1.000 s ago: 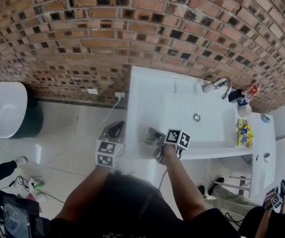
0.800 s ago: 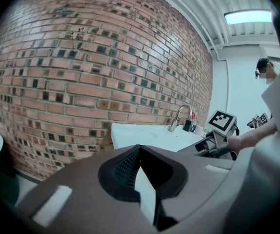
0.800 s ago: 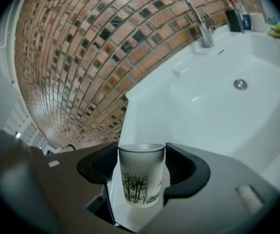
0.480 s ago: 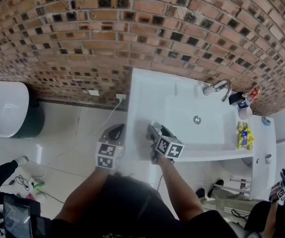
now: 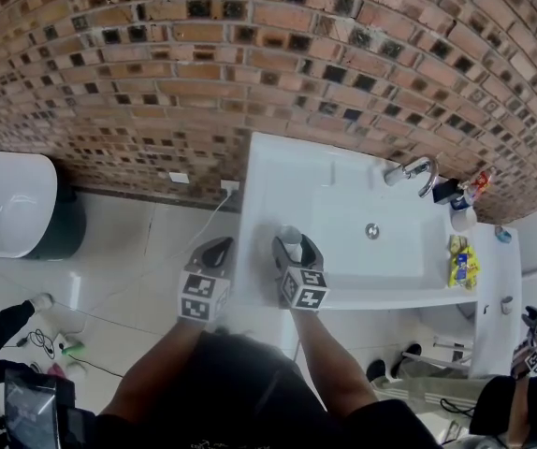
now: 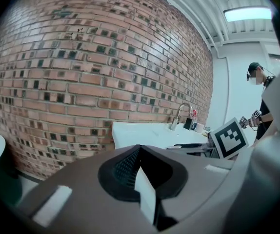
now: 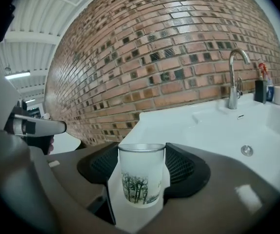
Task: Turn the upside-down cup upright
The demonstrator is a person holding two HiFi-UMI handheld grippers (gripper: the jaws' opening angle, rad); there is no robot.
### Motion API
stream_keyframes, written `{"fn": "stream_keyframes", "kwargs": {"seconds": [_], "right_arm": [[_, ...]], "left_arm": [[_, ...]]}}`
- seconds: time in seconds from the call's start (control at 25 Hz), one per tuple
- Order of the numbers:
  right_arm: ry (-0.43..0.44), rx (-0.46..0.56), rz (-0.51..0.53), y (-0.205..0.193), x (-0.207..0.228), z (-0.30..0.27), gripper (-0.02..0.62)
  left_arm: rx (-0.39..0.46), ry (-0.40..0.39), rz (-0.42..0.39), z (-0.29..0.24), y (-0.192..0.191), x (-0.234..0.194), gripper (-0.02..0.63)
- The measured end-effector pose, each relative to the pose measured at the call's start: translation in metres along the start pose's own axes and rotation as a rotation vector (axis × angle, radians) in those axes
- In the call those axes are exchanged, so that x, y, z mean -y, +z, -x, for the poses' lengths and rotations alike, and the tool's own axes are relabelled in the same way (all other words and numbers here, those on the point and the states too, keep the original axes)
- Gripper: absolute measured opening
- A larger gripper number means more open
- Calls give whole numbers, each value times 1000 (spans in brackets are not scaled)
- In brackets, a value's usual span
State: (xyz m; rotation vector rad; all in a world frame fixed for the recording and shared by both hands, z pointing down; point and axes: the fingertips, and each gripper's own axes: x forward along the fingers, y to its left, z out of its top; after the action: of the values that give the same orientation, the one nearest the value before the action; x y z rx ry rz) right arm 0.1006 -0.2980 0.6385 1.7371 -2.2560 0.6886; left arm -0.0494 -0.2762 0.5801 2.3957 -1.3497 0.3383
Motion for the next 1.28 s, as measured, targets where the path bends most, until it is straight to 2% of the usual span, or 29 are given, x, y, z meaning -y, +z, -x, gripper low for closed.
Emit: {"fn": "stream_keyframes", "kwargs": {"seconds": [0.28,0.48,0.88,1.16,1.28], "right_arm": [[2,-20,67,-2,-13,6,318],[-4,-44,49,-14,-5,15,319],[51,-51,105,-7,-26,23,330],[39,-110,147,-16,-28,29,333],[31,-112,159,-20,-27,33,302]], "left_arm": [[-6,3,-18,-3,3,3,-6],[-1,3,-13,-6,5,8,-6],[-12,10,1,-5,-5,13,-6],[-8,23,6,0,-7,12,-6],[-8,29,-1,2,-6,13,-6]]}}
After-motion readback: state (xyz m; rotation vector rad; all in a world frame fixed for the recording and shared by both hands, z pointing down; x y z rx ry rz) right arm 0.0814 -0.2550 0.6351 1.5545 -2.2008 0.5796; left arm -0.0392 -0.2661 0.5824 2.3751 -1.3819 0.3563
